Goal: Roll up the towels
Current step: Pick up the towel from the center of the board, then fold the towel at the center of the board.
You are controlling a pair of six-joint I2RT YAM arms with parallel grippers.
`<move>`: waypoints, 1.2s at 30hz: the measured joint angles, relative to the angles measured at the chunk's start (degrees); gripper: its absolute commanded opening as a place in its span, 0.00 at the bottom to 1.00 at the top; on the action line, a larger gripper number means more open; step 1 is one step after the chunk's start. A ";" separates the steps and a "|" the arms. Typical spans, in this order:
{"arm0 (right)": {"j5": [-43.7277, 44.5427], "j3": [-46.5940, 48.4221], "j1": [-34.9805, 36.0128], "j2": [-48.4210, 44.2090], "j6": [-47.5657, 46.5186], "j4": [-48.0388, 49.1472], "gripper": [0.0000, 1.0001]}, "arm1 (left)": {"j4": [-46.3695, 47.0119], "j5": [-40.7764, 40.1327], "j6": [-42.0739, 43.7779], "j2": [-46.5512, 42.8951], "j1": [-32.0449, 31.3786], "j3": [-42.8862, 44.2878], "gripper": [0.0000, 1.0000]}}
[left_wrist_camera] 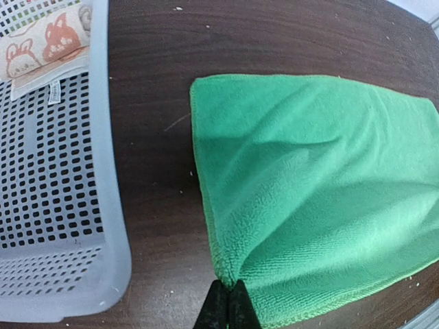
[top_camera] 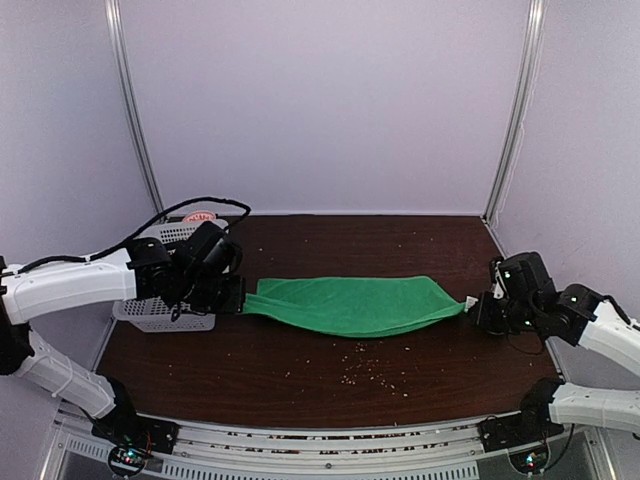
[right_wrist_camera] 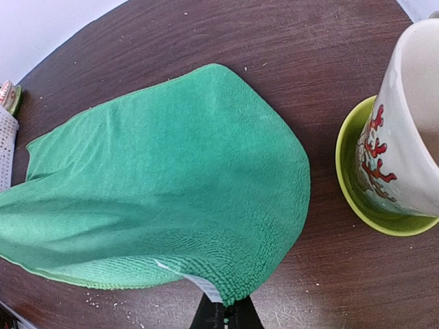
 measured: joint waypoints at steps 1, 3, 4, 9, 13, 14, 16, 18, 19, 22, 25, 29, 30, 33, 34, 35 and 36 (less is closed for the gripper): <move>0.22 0.63 -0.17 1.07 -0.07 -0.26 0.00 | 0.48 0.28 0.37 -0.02 1.31 0.04 0.00; 0.68 2.99 -0.83 4.22 -0.46 -0.24 0.00 | 1.27 1.01 1.36 1.14 4.09 0.61 0.00; 0.83 4.02 -1.20 5.68 -0.66 0.13 0.00 | 1.53 1.20 1.79 1.90 4.96 1.01 0.00; 1.14 9.18 -4.50 14.01 -1.33 3.69 0.00 | 2.80 3.28 4.57 8.22 8.48 5.84 0.00; 1.09 11.91 -6.99 20.96 -1.60 6.60 0.00 | 4.50 5.73 6.36 13.33 11.15 9.42 0.00; 1.07 12.61 -7.61 22.77 -1.73 7.15 0.00 | 4.76 6.19 6.67 14.40 11.80 10.03 0.00; 0.92 14.03 -8.63 26.36 -2.14 8.22 0.00 | 5.27 7.41 7.37 17.00 13.42 11.43 0.00; 0.74 15.17 -9.29 29.24 -2.51 9.14 0.00 | 5.38 8.57 8.09 19.61 14.73 13.07 0.00; 0.61 15.74 -9.57 30.71 -2.64 9.51 0.00 | 5.40 9.05 8.41 20.98 15.28 13.99 0.00; 0.17 17.53 -10.12 35.10 -2.91 10.49 0.00 | 5.38 10.34 9.27 24.72 16.35 16.39 0.00; -0.42 19.50 -10.40 39.52 -3.04 11.21 0.00 | 5.31 11.39 9.79 27.76 16.92 18.32 0.00; -1.09 22.43 -10.80 44.09 -3.08 11.56 0.00 | 5.05 12.59 10.27 31.17 18.01 20.68 0.00; -1.25 23.17 -10.95 44.98 -3.10 11.52 0.00 | 4.90 12.72 10.32 31.71 18.27 21.16 0.00; -1.60 25.03 -11.43 46.97 -3.32 11.63 0.00 | 4.20 13.29 10.54 33.11 19.10 22.84 0.00; -1.68 25.42 -11.58 47.34 -3.45 11.69 0.00 | 4.00 13.44 10.58 33.40 19.26 23.26 0.00; -1.73 25.75 -11.78 47.58 -3.48 11.67 0.00 | 3.69 13.57 10.69 33.66 19.37 23.87 0.00; -1.79 25.99 -12.04 47.65 -3.50 11.74 0.00 | 3.61 13.66 10.75 33.88 19.47 24.44 0.00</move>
